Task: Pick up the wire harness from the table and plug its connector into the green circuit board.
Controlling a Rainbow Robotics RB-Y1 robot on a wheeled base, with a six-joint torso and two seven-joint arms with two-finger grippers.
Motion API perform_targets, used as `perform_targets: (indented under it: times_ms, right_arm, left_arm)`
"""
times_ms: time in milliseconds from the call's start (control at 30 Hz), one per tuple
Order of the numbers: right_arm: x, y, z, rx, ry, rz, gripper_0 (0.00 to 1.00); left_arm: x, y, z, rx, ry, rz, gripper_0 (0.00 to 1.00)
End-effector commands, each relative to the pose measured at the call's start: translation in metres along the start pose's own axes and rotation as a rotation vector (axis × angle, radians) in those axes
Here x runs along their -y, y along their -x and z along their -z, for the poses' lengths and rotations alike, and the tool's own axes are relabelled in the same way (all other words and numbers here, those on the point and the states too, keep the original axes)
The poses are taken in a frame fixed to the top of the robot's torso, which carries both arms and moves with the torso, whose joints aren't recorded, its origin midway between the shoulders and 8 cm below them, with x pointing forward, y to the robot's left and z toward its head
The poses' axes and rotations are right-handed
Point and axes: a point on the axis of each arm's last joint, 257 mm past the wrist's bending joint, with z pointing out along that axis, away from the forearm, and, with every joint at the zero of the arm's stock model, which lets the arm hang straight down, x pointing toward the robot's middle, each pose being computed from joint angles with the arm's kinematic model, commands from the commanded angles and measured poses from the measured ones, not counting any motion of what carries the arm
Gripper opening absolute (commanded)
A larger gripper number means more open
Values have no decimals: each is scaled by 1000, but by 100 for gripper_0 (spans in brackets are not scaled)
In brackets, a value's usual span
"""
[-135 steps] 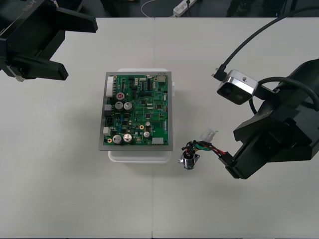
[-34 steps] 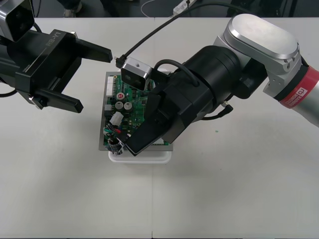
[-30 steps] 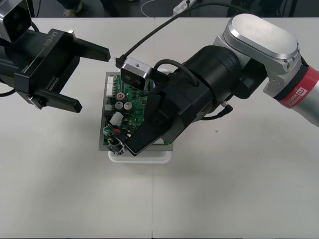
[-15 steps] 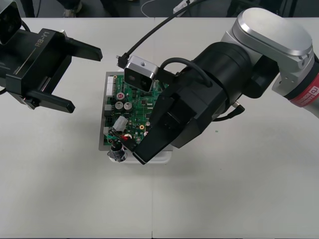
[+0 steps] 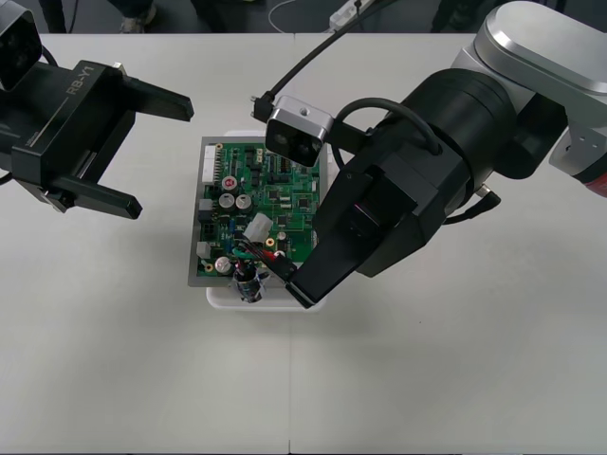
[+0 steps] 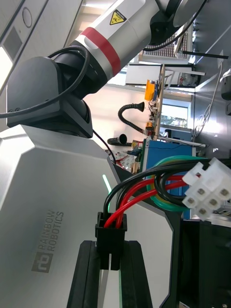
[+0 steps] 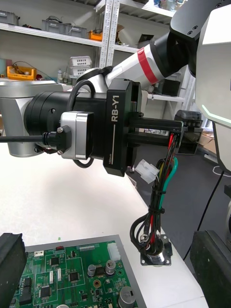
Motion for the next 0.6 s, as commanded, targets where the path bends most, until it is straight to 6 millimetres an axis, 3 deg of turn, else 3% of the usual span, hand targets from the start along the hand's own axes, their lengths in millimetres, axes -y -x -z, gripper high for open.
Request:
perform_targets:
  times_ms: [33, 600]
  right_arm:
    - [-13, -9, 1, -53, -26, -3, 0]
    - [-16, -16, 4, -59, 0, -16, 0]
  left_arm:
    - [11, 1, 10, -30, -22, -54, 100]
    - [18, 6, 5, -17, -45, -61, 100]
